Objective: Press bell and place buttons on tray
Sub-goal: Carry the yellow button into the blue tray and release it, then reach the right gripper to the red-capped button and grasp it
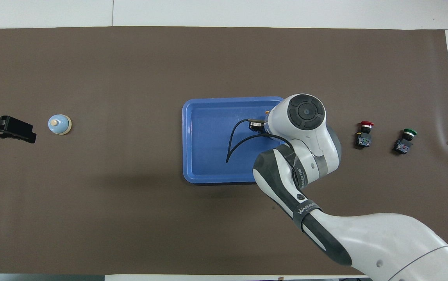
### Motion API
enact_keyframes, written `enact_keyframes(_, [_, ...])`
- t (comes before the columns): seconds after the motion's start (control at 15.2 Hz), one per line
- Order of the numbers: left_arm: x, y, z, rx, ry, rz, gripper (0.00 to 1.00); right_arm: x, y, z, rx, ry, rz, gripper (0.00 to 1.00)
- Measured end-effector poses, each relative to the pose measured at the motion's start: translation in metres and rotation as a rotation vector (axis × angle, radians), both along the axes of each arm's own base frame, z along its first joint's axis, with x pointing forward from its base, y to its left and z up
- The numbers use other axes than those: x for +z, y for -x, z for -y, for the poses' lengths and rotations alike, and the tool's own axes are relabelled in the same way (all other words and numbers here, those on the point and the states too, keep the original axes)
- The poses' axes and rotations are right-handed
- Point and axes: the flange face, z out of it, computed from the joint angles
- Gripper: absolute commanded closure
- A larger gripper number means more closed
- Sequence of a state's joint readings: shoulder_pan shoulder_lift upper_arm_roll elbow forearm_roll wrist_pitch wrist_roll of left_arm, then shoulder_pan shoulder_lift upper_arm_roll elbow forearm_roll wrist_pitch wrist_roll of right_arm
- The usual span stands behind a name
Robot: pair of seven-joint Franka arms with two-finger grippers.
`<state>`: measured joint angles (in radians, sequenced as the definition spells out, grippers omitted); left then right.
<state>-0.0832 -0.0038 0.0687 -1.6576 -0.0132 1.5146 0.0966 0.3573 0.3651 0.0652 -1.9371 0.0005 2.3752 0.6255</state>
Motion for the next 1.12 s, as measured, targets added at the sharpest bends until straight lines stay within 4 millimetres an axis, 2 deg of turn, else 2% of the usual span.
enact_keyframes(0.13, [0.0,0.0,0.0,0.0,0.0,0.0,0.0,-0.009,0.002,-0.001,-0.015,0.003,-0.012,1.0])
enact_keyframes(0.2, [0.0,0.0,0.0,0.0,0.0,0.0,0.0,-0.01,0.002,-0.002,-0.031,0.003,-0.014,0.94])
enact_keyframes(0.26, [0.0,0.0,0.0,0.0,0.0,0.0,0.0,-0.01,0.003,-0.003,-0.049,0.002,-0.016,0.36])
enact_keyframes(0.33, [0.0,0.0,0.0,0.0,0.0,0.0,0.0,-0.01,0.004,-0.004,-0.06,0.002,-0.017,0.0])
enact_keyframes(0.59, [0.0,0.0,0.0,0.0,0.0,0.0,0.0,-0.003,0.006,-0.001,-0.078,0.019,-0.05,0.0])
enact_keyframes(0.72, [0.0,0.0,0.0,0.0,0.0,0.0,0.0,0.025,-0.001,0.018,-0.097,0.038,-0.08,0.0])
enact_keyframes(0.92, [0.0,0.0,0.0,0.0,0.0,0.0,0.0,0.076,-0.017,0.077,-0.032,0.044,-0.083,0.0])
enact_keyframes(0.98, [0.0,0.0,0.0,0.0,0.0,0.0,0.0,0.087,-0.022,0.106,-0.006,0.044,-0.08,0.0])
enact_keyframes(1.12, [0.0,0.0,0.0,0.0,0.0,0.0,0.0,0.092,-0.029,0.163,0.022,0.046,-0.089,0.0])
